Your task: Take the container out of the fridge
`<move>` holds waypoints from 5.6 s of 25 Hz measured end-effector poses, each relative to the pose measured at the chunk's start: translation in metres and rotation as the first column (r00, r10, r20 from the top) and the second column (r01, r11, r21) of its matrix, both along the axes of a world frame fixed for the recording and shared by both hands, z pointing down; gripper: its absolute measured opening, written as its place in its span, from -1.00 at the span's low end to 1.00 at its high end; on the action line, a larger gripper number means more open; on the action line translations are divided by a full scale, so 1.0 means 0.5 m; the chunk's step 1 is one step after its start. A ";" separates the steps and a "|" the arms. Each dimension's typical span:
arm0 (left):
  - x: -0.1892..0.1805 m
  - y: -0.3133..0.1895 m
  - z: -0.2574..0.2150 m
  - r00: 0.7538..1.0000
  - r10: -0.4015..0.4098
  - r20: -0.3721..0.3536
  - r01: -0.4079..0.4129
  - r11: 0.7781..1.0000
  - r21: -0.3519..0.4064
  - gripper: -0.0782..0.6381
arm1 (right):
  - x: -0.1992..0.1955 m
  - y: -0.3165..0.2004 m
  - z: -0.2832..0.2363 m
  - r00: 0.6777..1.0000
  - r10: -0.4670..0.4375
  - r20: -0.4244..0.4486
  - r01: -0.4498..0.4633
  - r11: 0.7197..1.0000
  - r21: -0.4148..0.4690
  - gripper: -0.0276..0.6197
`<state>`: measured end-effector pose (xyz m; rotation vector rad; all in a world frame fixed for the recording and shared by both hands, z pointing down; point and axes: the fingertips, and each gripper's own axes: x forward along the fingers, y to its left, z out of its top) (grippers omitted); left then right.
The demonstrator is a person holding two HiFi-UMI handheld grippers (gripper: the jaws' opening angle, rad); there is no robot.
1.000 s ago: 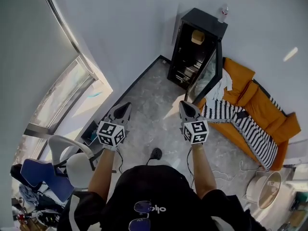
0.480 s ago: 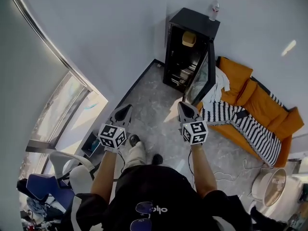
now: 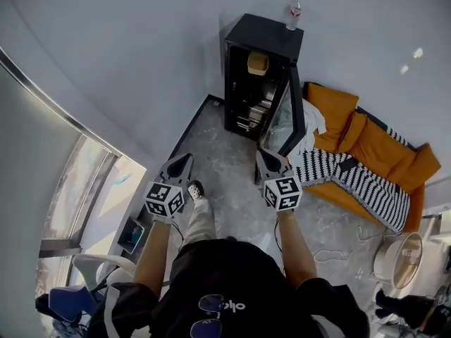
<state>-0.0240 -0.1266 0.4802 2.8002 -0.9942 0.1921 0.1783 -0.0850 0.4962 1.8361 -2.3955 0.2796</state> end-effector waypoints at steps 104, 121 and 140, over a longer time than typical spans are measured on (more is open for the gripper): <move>0.522 -0.949 0.217 0.703 0.710 0.041 -0.692 0.696 -0.192 -0.78 | 0.368 -0.956 0.302 0.812 0.584 -0.001 -0.574 0.798 -0.182 -0.44; 0.566 -0.938 0.279 0.677 0.734 0.050 -0.704 0.665 -0.249 -0.78 | 0.462 -1.058 0.416 0.791 0.612 -0.003 -0.605 0.781 -0.156 0.90; 0.611 -0.966 0.311 0.681 0.730 0.057 -0.691 0.667 -0.279 -0.78 | 0.492 -1.096 0.439 0.776 0.628 -0.047 -0.627 0.764 -0.152 0.79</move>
